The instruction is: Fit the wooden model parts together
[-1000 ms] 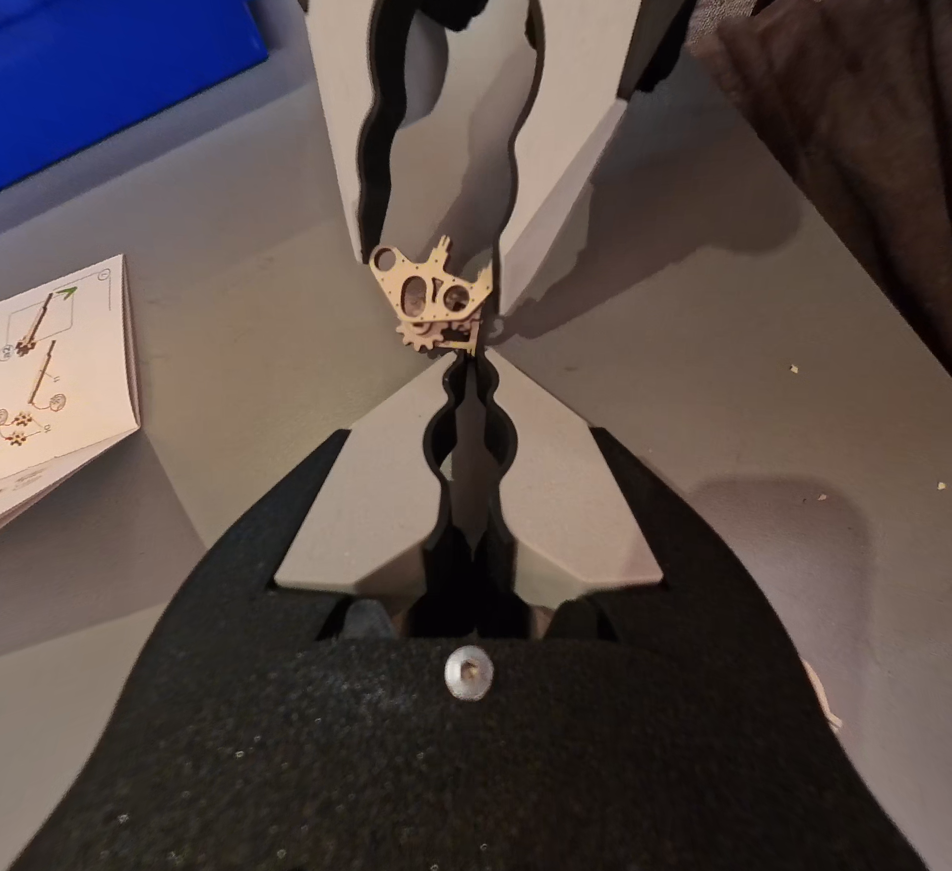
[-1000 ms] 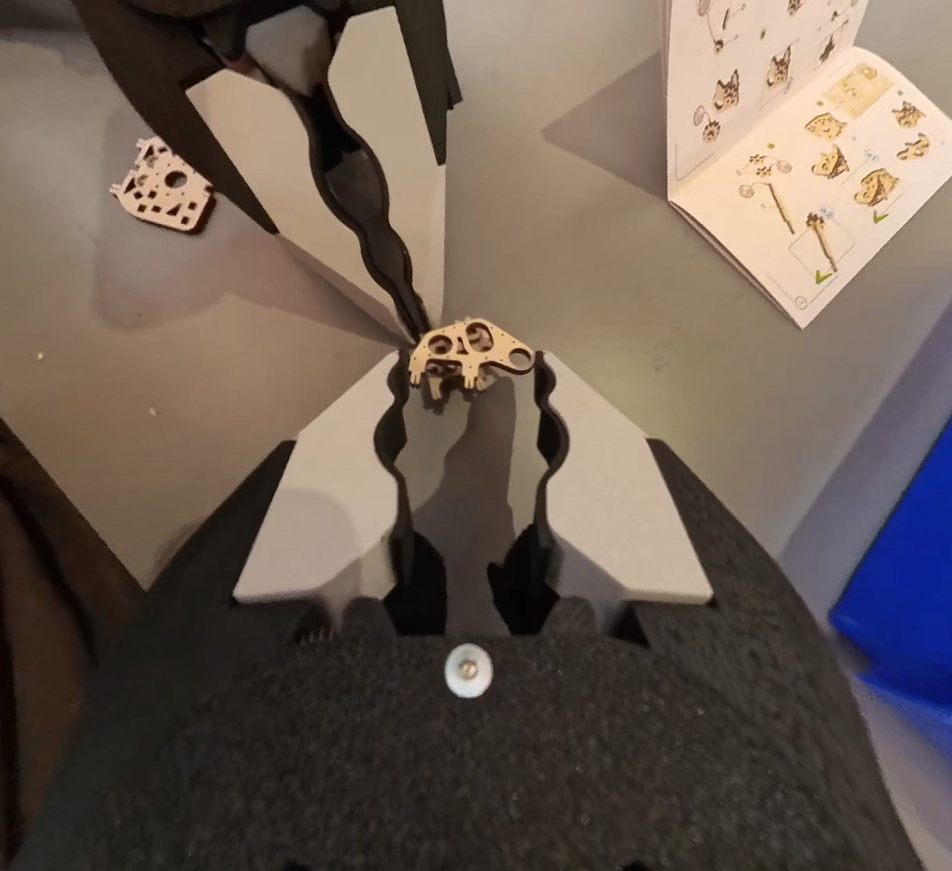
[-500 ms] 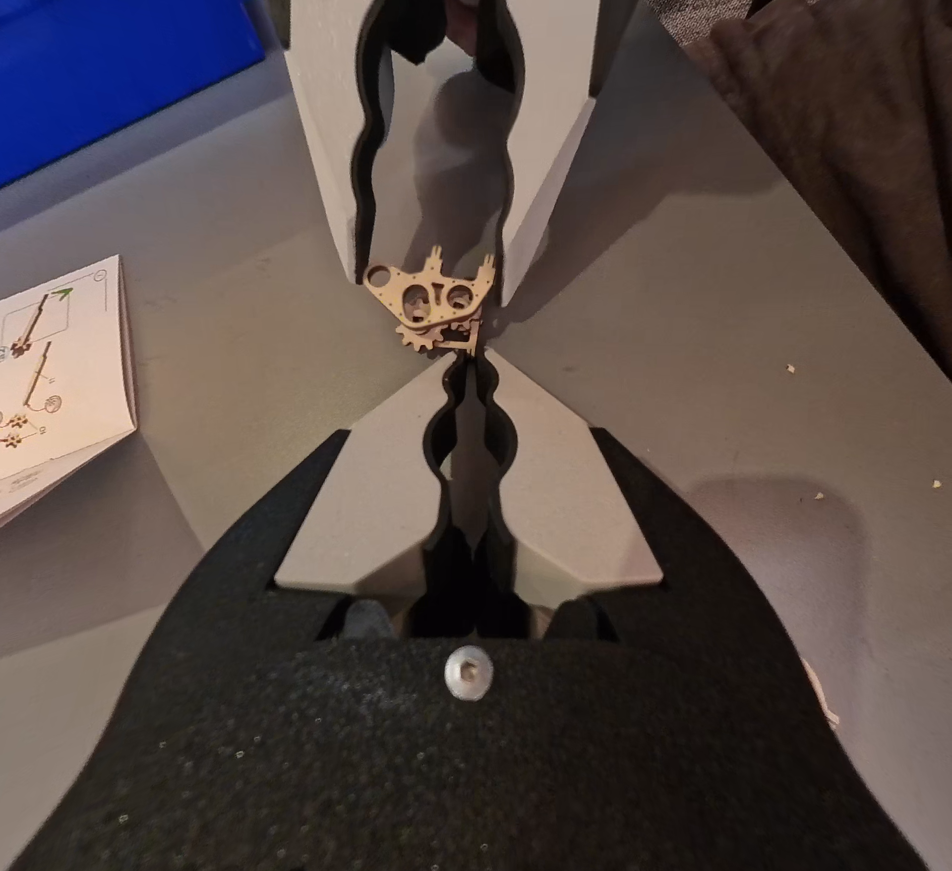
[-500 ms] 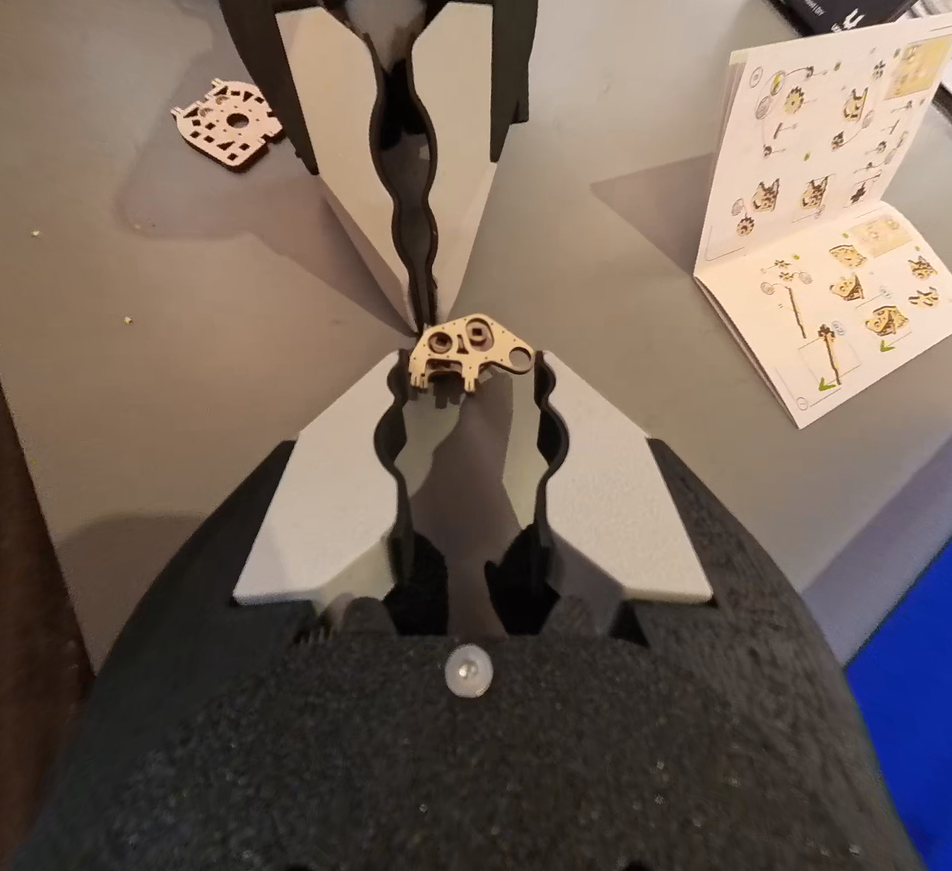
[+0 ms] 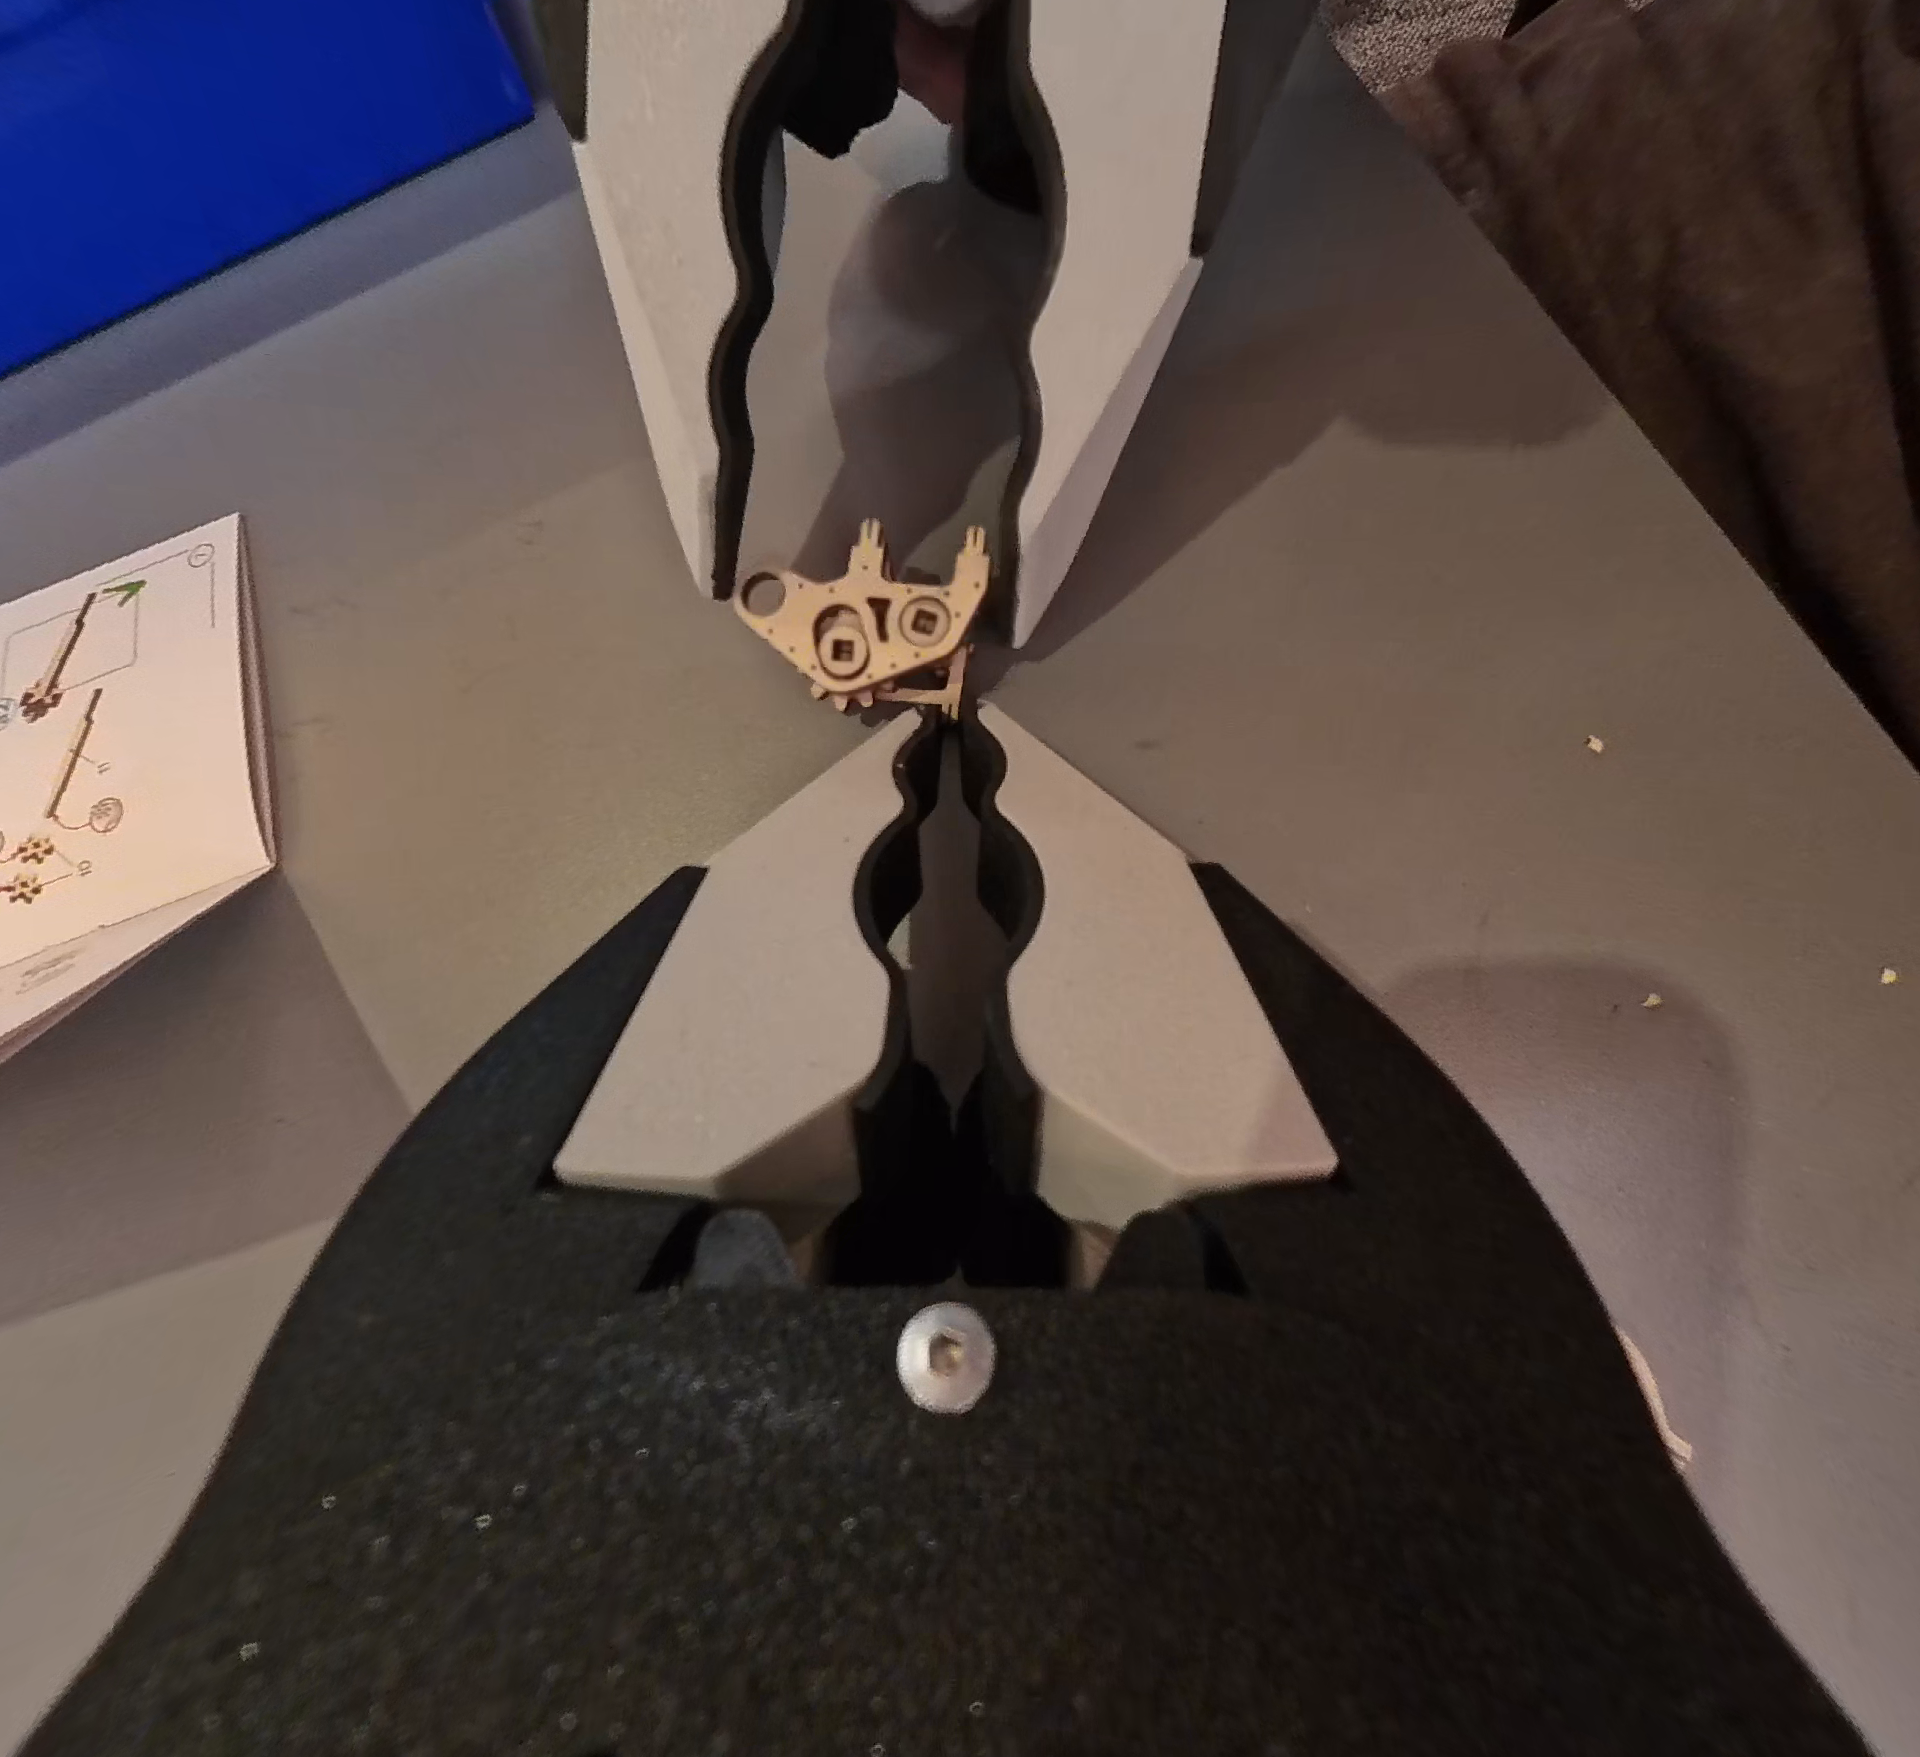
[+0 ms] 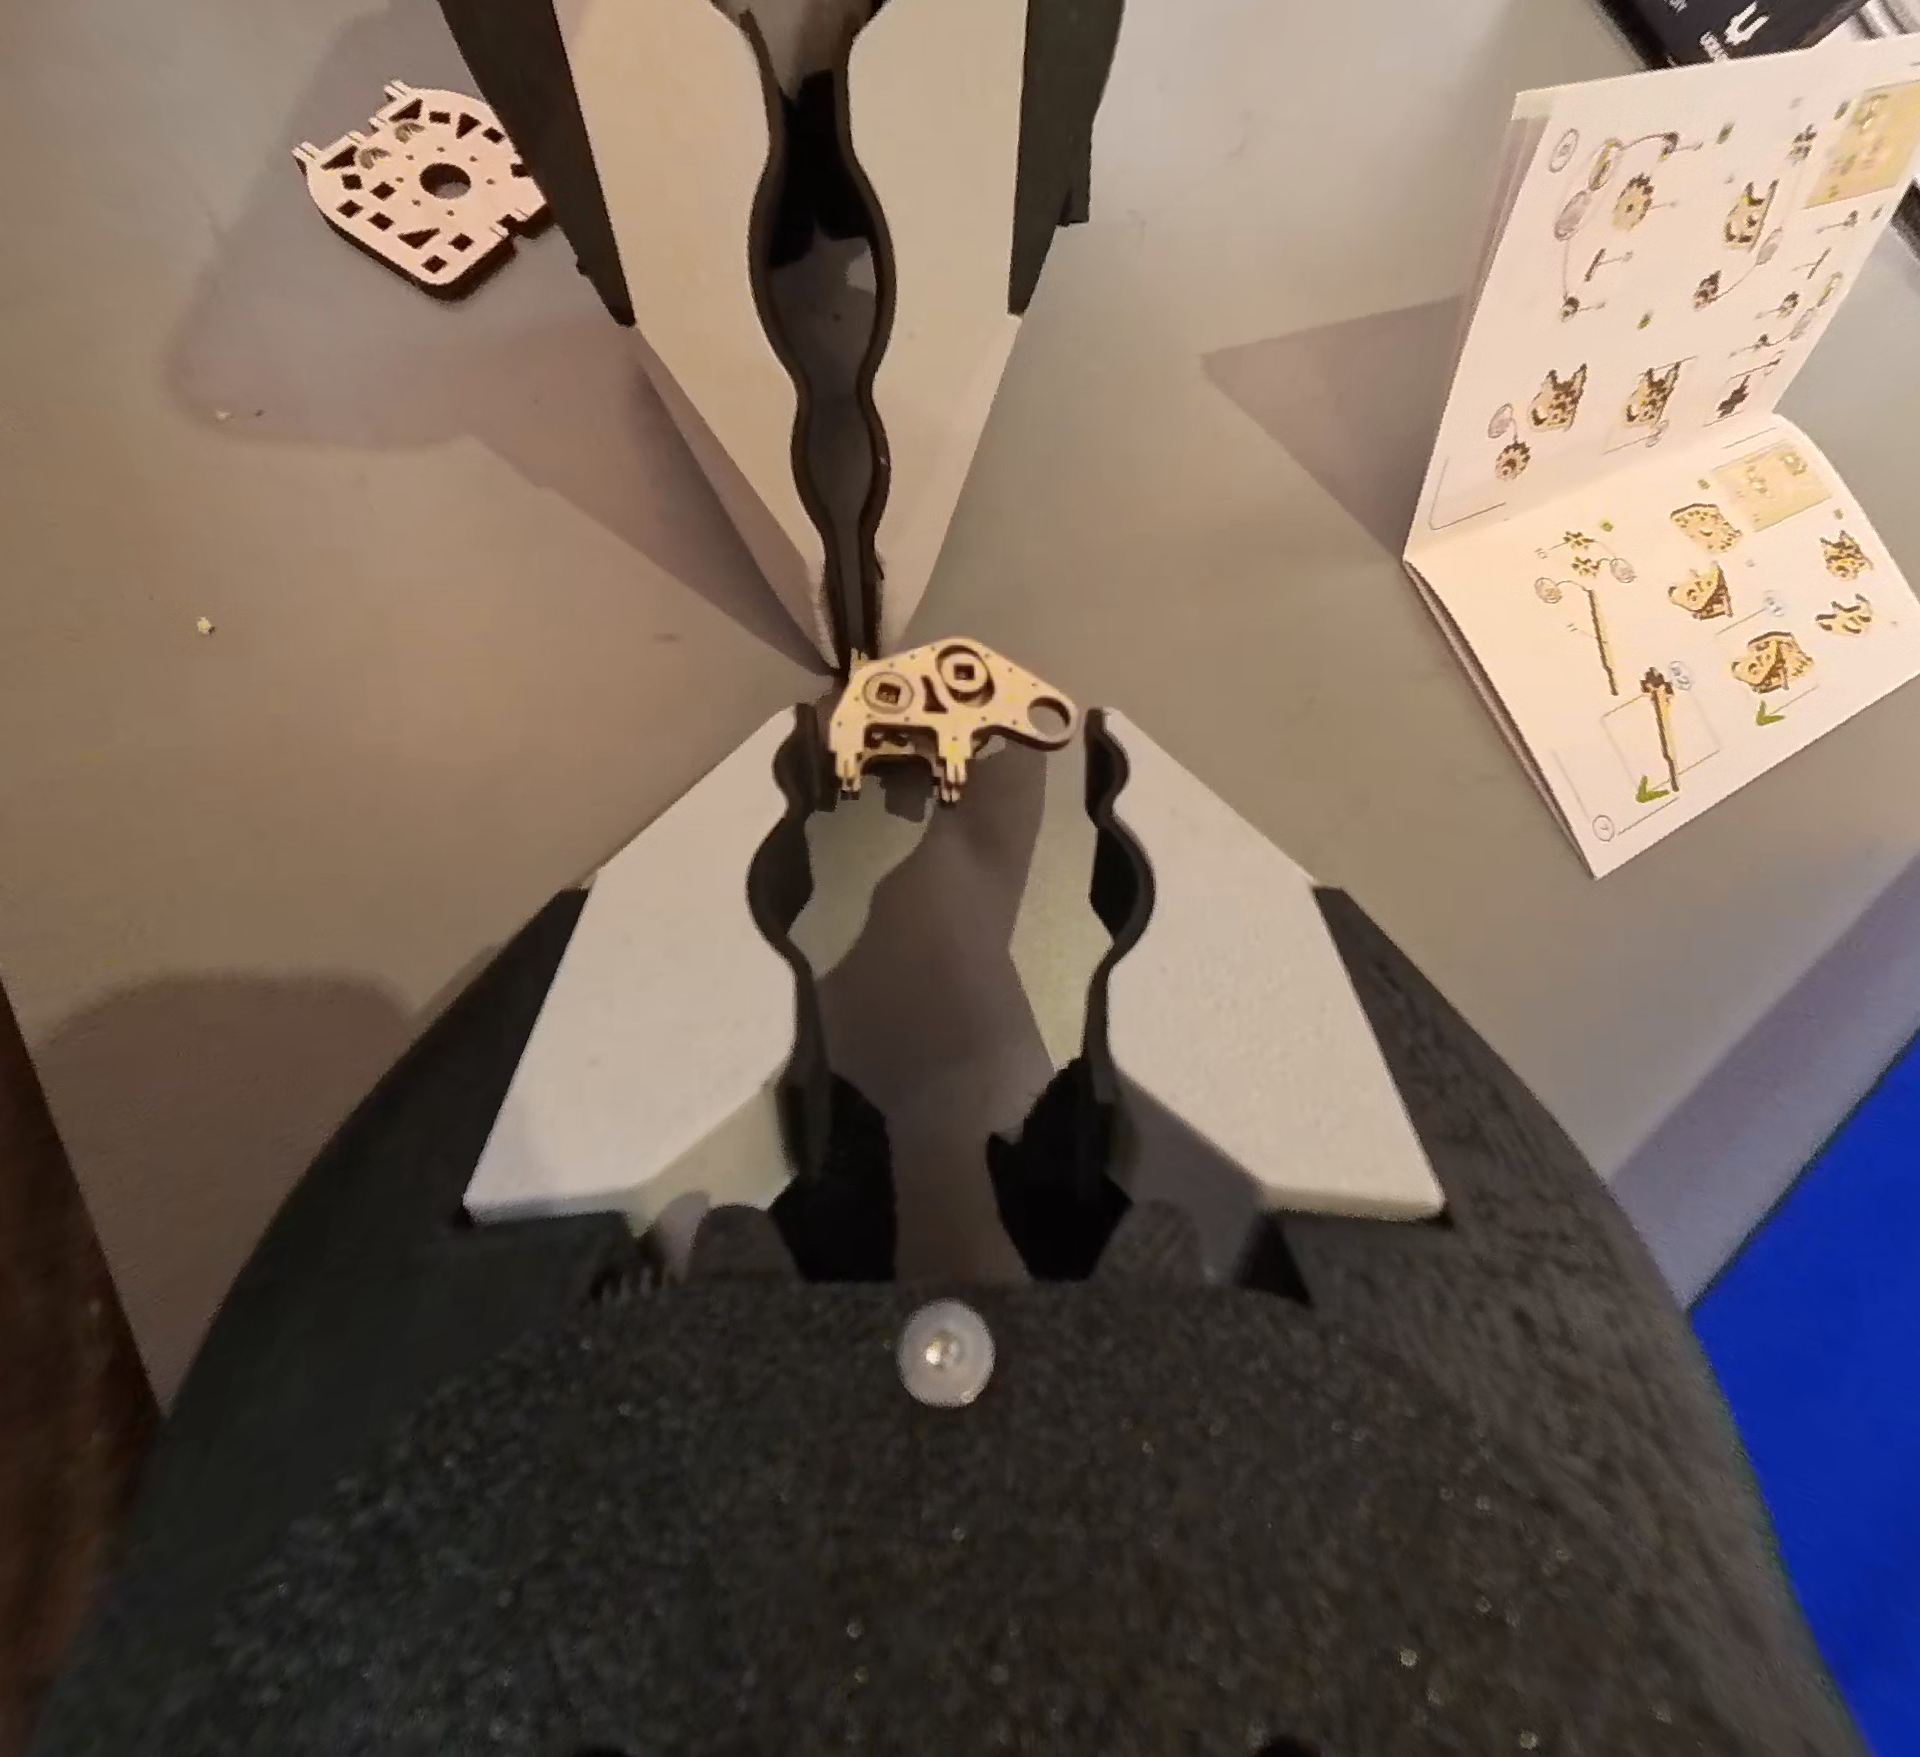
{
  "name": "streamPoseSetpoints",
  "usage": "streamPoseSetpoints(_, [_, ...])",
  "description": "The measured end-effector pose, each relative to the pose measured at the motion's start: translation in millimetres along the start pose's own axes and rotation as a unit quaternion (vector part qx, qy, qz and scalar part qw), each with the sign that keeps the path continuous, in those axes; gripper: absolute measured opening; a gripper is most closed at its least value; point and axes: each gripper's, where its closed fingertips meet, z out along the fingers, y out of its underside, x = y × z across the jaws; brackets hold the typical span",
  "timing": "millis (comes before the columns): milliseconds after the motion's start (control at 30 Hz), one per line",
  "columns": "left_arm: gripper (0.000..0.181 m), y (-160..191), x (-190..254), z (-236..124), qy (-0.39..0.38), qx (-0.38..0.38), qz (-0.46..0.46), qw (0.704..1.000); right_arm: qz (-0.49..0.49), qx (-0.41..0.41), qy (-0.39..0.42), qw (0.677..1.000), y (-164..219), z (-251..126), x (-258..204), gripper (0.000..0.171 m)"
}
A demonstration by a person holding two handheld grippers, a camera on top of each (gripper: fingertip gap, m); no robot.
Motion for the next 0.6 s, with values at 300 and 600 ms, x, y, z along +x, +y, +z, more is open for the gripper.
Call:
streamPoseSetpoints(300, [0.001, 0, 0, 0, -0.001, 0.000, 0.001, 1.000, 0.052, 0.051, -0.021, 0.997, -16, -11, -2, 0.047])
streamPoseSetpoints(600, [0.001, 0, 0, 0, -0.002, 0.000, 0.001, 1.000, 0.033, 0.038, -0.068, 0.996, -14, -2, -27, 0.037])
